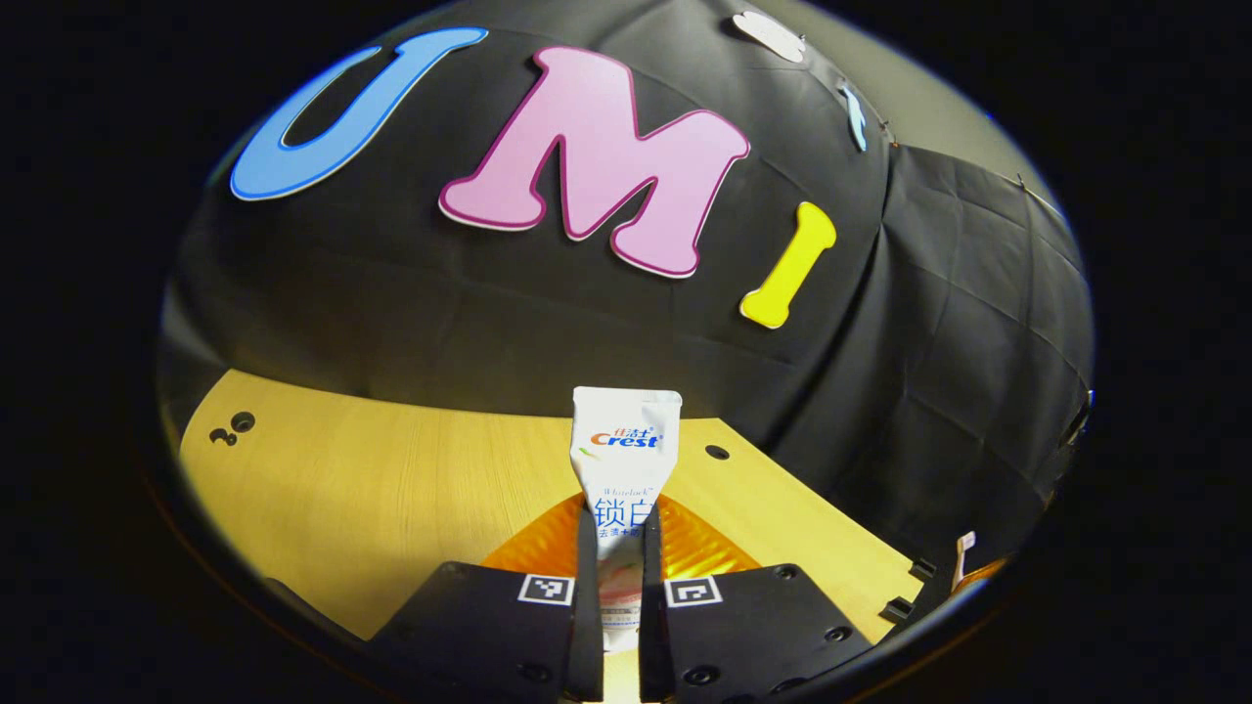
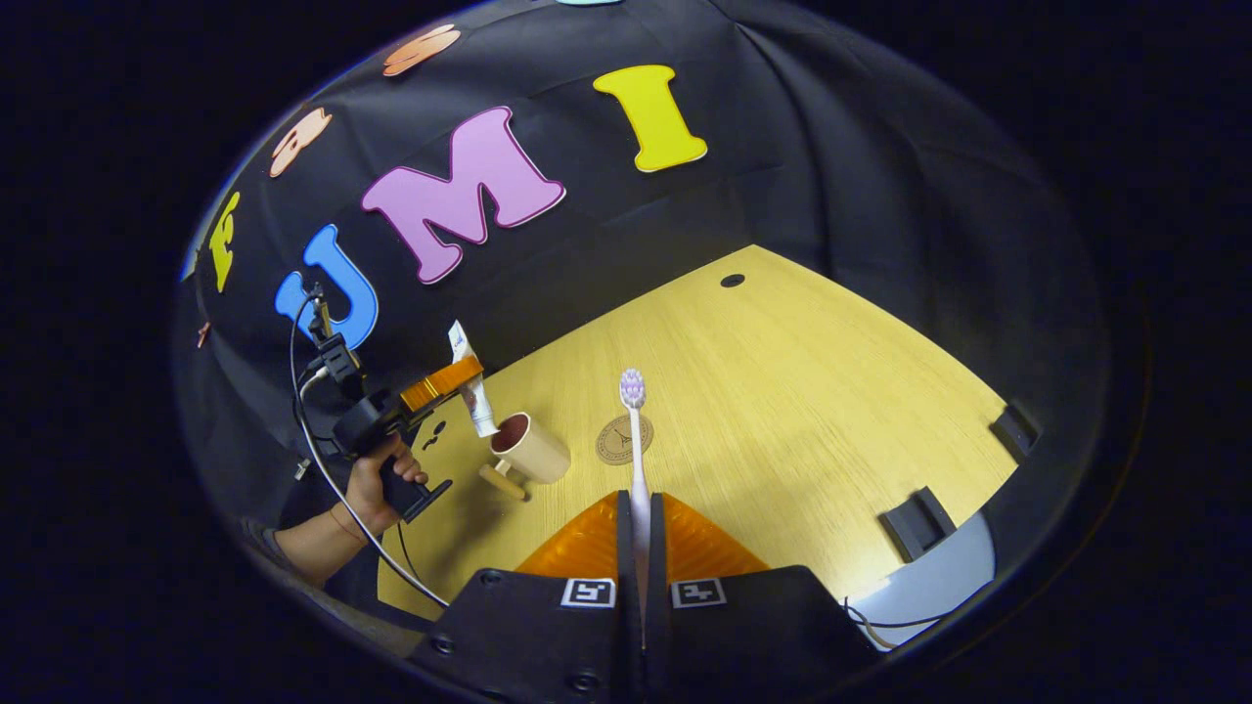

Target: Put the toothbrush and toothpaste on the desktop into the cup, then pick up the cup and place it on the coaster on the desktop.

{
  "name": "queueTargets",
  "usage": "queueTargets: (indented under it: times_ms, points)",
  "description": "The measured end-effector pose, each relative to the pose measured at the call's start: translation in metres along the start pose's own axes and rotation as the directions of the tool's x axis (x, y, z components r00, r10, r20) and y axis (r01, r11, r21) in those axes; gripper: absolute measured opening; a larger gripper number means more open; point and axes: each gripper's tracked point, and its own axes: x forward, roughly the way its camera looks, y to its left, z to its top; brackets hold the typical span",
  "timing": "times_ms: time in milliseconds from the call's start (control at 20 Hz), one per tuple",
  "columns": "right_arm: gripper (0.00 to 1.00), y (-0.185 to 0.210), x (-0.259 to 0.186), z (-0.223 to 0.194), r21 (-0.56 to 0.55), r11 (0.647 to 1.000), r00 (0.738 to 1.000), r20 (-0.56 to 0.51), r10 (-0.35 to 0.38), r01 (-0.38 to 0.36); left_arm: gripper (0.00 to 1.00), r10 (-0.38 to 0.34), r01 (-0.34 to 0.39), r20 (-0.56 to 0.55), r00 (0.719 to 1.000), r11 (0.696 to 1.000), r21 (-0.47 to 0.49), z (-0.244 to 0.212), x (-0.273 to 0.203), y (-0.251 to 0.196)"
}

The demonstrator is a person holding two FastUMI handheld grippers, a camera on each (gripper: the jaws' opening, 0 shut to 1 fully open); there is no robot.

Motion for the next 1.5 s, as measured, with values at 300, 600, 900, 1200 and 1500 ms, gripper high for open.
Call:
queueTargets:
  times_ms: [300,600,900,1200,1500]
  points:
    - [0.06,-0.010,-0.003,-0.010,0.013,0.999,1.000,-0.008,-0.030,0.030,0.19,0.032,-0.031,-0.074,0.997,0.999,0.015,-0.030,0.021,0.014]
    - [0.06,-0.008,0.002,-0.014,0.040,0.999,1.000,-0.004,-0.025,0.025,0.22,0.055,-0.052,-0.160,0.986,0.998,0.022,-0.056,0.020,0.026]
    - [0.06,0.002,0.008,-0.017,0.051,0.999,1.000,-0.003,-0.008,0.008,0.28,0.033,-0.031,-0.206,0.978,0.999,0.011,-0.067,0.011,0.019]
    - [0.06,0.014,0.013,-0.021,0.054,0.998,1.000,-0.008,0.023,-0.022,0.46,0.020,-0.013,-0.256,0.967,1.000,0.026,-0.084,-0.002,0.014]
    - [0.06,0.045,0.024,-0.014,0.044,0.995,0.996,-0.009,0.089,-0.089,0.67,0.039,-0.030,-0.260,0.965,0.999,0.039,-0.078,-0.024,0.021]
